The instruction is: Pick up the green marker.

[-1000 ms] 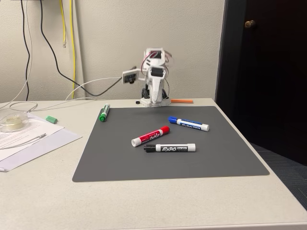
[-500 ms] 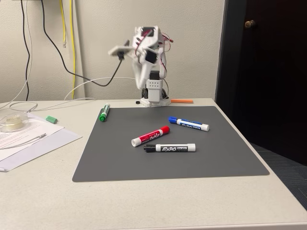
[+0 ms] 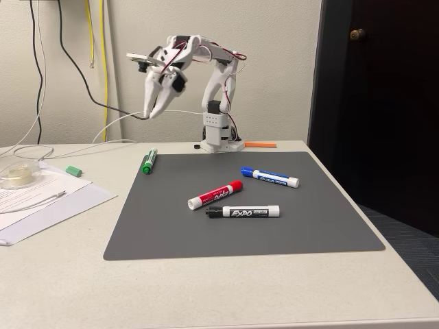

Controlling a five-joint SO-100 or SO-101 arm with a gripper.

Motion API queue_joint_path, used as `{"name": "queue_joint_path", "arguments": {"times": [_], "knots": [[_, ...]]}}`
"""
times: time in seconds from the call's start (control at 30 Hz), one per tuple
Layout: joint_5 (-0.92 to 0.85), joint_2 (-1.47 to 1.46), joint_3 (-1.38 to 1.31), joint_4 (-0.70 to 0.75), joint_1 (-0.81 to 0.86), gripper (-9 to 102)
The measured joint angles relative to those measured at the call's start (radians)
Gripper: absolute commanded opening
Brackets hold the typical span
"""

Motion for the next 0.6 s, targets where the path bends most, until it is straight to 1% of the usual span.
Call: {"name": "queue_joint_path", "arguments": {"times": [0.17, 0.33, 0.5, 0.6], "knots": [[-0.181, -0.032, 0.000, 0.049, 0.091, 6], [-0.287, -0.074, 0.000, 0.126, 0.155, 6], [-0.353, -0.098, 0.069, 0.138, 0.201, 17], [-0.408, -0.100, 0.135, 0.081, 0.235, 20]]}}
